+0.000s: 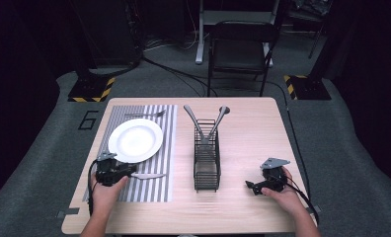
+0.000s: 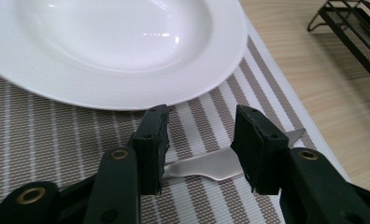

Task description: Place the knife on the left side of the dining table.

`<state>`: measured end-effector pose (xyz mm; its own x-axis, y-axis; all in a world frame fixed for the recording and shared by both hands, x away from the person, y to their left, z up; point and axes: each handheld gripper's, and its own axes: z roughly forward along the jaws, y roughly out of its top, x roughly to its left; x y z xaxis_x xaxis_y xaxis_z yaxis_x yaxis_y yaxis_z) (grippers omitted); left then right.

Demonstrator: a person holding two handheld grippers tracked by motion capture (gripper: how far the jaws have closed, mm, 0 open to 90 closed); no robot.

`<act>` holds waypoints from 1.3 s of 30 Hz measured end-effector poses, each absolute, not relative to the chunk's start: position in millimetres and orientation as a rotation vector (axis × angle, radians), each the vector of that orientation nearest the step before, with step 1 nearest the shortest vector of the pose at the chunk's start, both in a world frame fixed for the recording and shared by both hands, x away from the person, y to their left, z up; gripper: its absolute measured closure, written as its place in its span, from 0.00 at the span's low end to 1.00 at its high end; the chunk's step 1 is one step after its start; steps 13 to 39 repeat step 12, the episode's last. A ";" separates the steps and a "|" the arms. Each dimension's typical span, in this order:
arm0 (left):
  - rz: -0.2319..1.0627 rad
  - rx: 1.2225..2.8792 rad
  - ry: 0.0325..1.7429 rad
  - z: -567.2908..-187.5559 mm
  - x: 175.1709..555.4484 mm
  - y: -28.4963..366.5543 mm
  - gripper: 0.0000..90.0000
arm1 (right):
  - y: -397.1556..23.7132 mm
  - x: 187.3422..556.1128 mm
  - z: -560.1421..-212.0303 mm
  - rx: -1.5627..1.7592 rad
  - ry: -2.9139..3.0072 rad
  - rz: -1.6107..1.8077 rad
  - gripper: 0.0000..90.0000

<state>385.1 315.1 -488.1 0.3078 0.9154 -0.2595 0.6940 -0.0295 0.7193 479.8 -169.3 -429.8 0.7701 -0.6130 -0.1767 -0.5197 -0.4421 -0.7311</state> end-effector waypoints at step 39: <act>0.345 1.894 1.370 -499.0 387.6 291.3 0.58 | -169.3 479.8 -429.8 -2.135 0.842 -0.144 0.00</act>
